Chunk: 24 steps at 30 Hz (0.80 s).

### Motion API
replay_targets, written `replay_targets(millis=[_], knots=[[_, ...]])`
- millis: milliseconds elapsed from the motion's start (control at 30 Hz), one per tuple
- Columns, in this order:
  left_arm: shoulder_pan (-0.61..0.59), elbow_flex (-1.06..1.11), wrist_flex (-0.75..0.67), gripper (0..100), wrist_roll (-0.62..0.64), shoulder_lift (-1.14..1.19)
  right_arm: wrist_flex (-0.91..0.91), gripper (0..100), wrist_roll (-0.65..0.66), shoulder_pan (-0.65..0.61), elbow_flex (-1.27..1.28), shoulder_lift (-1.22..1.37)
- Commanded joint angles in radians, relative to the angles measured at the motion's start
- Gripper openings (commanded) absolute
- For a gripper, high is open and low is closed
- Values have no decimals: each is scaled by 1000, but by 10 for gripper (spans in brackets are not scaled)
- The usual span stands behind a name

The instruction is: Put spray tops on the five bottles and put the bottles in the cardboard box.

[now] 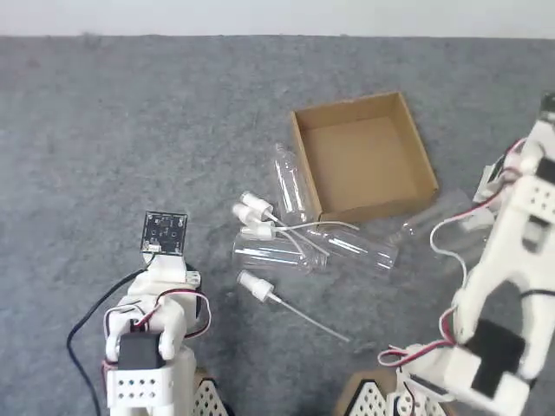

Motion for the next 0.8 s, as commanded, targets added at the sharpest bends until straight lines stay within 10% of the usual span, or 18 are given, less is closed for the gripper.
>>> replay_targets(millis=[0, 767], knots=[[-6, -8, 5, 12, -6, -18, -182, 173, -72, 36, 80, -85], [-5, -8, 5, 12, -6, -18, -265, 173, -152, 41, -26, 355]])
